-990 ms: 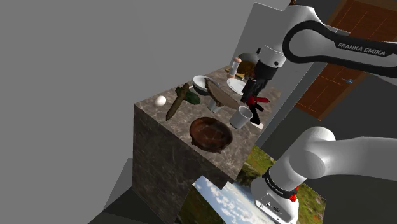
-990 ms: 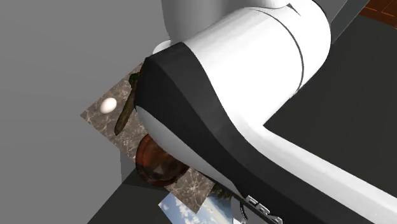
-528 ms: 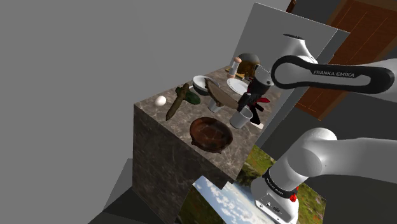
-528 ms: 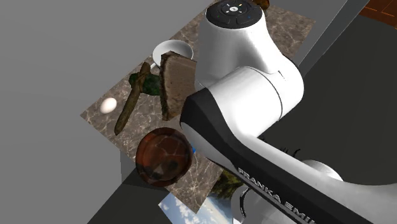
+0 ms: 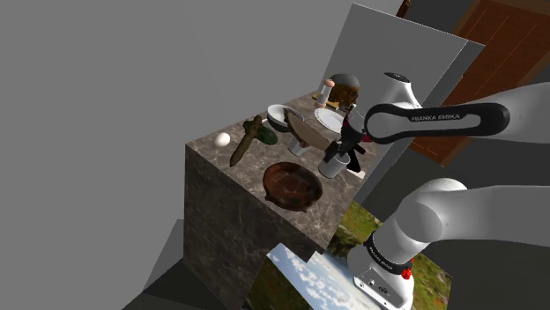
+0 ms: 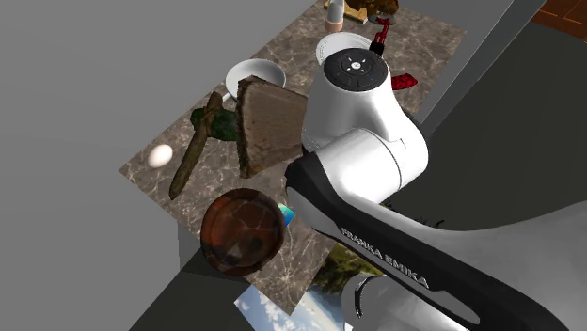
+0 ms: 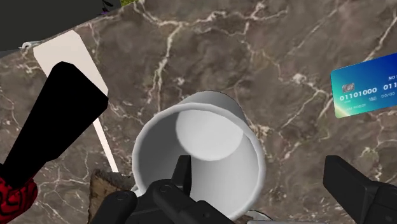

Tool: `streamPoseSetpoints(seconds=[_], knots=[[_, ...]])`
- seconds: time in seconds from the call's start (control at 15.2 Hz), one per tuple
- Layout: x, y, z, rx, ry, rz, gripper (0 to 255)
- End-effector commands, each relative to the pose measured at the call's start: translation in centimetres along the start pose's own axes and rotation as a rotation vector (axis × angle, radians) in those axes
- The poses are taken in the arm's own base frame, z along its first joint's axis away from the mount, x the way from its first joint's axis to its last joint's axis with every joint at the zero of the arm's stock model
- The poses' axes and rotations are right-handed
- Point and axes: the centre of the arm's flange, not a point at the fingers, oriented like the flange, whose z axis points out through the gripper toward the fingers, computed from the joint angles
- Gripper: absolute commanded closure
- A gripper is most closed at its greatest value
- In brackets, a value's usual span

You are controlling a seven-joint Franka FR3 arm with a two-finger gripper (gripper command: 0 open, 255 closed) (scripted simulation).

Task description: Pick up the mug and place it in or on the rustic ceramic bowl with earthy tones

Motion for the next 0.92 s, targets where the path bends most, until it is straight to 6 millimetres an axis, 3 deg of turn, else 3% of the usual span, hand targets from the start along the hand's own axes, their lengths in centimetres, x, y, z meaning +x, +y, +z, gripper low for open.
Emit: streamPoseSetpoints(seconds=[0.0,0.13,0.66,0.73,0.86], knots=[[-0.1,0.0,1.1,0.000,0.002,0.000,0],[-0.1,0.0,2.4,0.000,0.002,0.000,0],[-0.1,0.0,2.4,0.000,0.002,0.000,0],[-0.1,0.0,2.4,0.000,0.002,0.000,255],[-0.1,0.0,2.4,0.000,0.002,0.000,255]])
